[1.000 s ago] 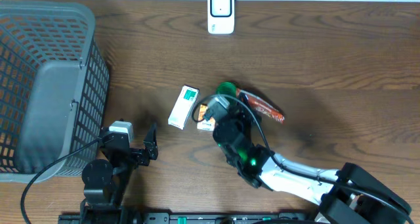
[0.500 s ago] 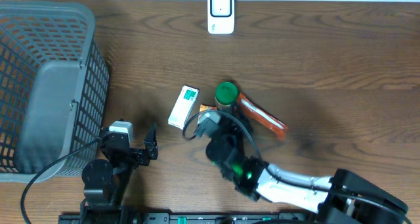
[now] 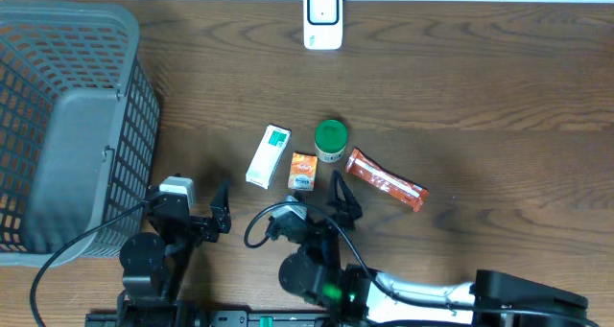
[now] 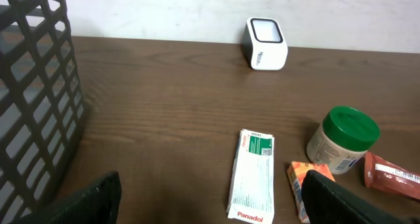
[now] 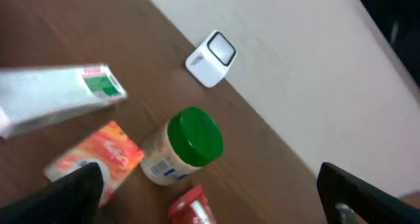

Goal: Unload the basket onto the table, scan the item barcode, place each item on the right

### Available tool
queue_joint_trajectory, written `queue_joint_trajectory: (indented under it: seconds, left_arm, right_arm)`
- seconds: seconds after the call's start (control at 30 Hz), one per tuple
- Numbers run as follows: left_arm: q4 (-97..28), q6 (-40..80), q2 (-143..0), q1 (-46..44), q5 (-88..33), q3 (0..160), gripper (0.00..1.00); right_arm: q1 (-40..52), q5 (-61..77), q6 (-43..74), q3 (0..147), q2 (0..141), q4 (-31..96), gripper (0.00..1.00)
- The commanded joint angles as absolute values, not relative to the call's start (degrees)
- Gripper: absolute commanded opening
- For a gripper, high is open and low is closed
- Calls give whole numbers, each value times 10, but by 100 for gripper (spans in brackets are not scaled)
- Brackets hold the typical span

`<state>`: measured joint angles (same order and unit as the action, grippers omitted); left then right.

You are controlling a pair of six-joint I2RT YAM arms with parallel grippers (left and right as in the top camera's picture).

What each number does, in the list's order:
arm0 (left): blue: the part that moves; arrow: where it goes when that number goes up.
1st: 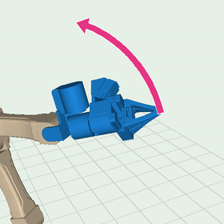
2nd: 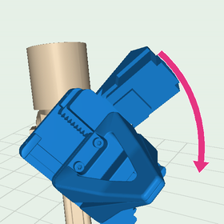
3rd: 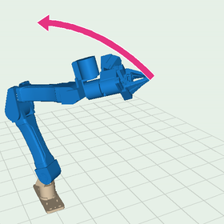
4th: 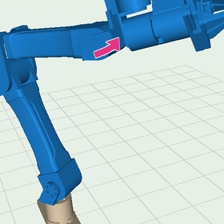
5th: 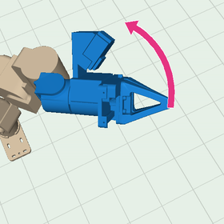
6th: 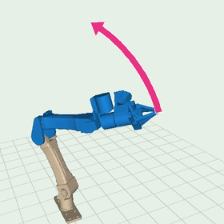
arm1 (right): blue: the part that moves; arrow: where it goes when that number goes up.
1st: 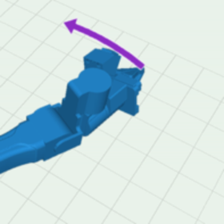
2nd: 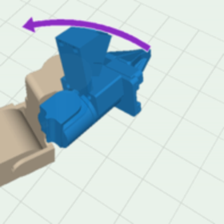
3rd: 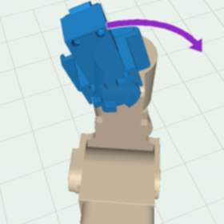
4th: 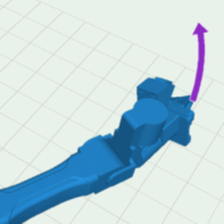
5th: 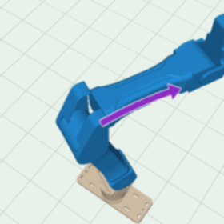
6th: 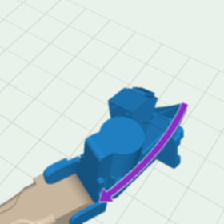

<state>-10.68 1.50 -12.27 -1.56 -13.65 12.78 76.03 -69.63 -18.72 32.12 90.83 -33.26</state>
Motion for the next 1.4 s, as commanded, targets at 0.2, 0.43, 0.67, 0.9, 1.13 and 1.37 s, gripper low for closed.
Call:
queue_joint_trajectory:
  seconds: [0.2,0.43,0.67,0.9,1.13,1.37]
  left_arm:
    - [-107,16,-122,-14,-143,126,87]
    - [-107,16,-122,-14,-143,126,87]
    - [-107,16,-122,-14,-143,126,87]
    - [-107,16,-122,-14,-143,126,87]
    - [-107,16,-122,-14,-143,126,86]
    - [-107,16,-122,-14,-143,126,87]
  right_arm:
    - [830,-608,156,321,804,-177,99]
    - [792,-440,352,321,745,104,99]
    - [747,-349,475,321,602,262,99]
    - [586,-151,455,321,507,276,99]
    - [330,203,322,321,533,246,99]
    - [228,252,298,321,554,214,5]
